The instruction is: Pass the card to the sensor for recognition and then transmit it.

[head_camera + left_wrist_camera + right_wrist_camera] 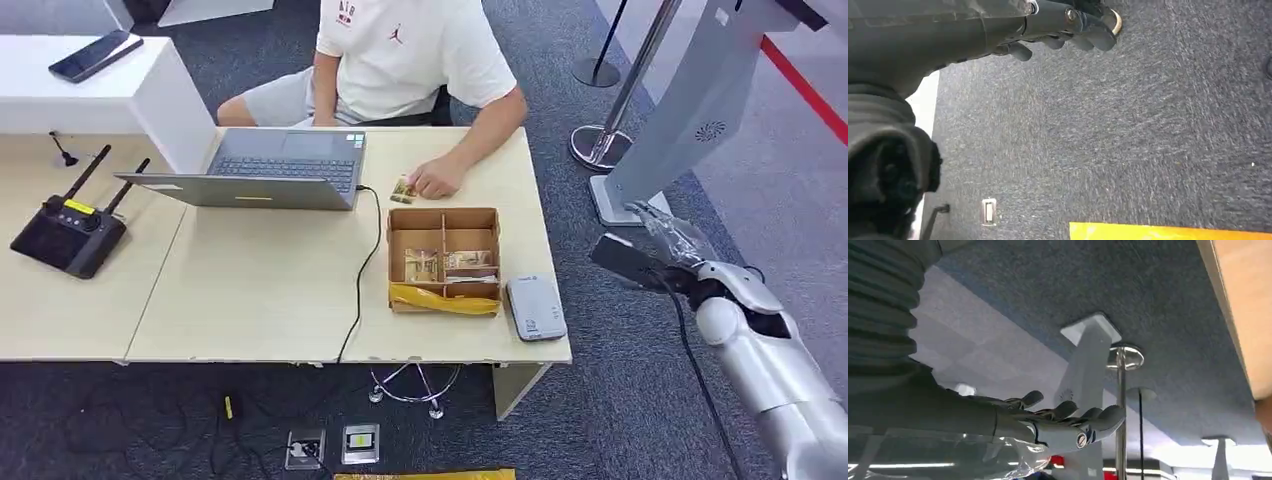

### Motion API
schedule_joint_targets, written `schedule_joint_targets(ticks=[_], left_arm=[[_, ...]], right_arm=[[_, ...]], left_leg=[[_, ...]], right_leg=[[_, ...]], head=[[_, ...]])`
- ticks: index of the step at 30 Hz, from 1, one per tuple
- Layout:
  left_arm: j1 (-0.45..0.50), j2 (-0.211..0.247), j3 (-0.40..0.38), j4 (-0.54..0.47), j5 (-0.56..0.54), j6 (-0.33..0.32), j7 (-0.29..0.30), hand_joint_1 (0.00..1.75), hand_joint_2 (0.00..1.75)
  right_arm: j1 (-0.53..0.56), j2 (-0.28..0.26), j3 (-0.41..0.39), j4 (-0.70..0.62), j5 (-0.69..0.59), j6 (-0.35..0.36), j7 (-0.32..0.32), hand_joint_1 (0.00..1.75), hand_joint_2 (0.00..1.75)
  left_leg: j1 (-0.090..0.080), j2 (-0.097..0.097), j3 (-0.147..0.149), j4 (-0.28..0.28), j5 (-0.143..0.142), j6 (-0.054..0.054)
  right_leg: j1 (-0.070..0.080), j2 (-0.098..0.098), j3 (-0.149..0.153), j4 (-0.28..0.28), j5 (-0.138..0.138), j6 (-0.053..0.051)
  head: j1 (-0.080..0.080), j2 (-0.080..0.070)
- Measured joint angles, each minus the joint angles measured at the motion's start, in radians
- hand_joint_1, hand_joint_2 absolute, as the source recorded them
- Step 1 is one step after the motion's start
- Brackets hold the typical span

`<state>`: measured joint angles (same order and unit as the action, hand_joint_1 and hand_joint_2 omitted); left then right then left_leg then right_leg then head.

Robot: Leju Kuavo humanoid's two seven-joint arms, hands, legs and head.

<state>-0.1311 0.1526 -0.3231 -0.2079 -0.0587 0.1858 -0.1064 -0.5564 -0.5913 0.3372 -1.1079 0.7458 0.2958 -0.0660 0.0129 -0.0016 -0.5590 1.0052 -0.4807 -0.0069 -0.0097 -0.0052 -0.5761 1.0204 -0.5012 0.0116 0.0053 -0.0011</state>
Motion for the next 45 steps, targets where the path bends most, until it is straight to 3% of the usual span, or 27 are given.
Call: schedule_joint_targets(ticks=[6, 11, 22, 45], left_arm=[[-0.008, 0.009, 0.000, 0.000, 0.003, -0.006, 0.000, 0.00, 0.00], [-0.023, 0.014, 0.000, 0.000, -0.005, -0.013, 0.006, 0.00, 0.00], [-0.044, 0.014, -0.002, 0.000, -0.043, -0.028, 0.021, 0.00, 0.00], [-0.038, 0.014, -0.007, 0.000, -0.064, -0.030, 0.027, 0.00, 0.00]], right_arm=[[0.092, -0.019, 0.004, -0.135, -0.001, 0.093, 0.045, 0.00, 1.75], [0.110, -0.010, 0.026, -0.197, 0.003, 0.103, 0.056, 0.00, 1.75], [0.111, 0.052, 0.071, -0.220, 0.092, -0.010, 0.056, 0.00, 1.75], [0.112, 0.191, 0.132, -0.217, 0.120, -0.047, 0.033, 0.00, 1.75]], left_leg=[[0.000, 0.000, 0.000, 0.000, 0.000, 0.000], [0.000, 0.000, 0.000, 0.000, 0.000, 0.000], [0.000, 0.000, -0.001, 0.000, 0.000, 0.000], [0.000, 0.000, -0.001, -0.001, 0.000, 0.000]], right_leg=[[0.001, 0.000, 0.000, 0.000, 0.000, 0.000], [0.001, 0.000, 0.001, 0.000, 0.000, 0.000], [0.001, 0.000, 0.000, 0.001, 0.000, 0.000], [0.001, 0.000, 0.000, 0.001, 0.000, 0.000]], head=[[0.000, 0.000], [0.000, 0.000], [0.000, 0.000], [0.000, 0.000]])
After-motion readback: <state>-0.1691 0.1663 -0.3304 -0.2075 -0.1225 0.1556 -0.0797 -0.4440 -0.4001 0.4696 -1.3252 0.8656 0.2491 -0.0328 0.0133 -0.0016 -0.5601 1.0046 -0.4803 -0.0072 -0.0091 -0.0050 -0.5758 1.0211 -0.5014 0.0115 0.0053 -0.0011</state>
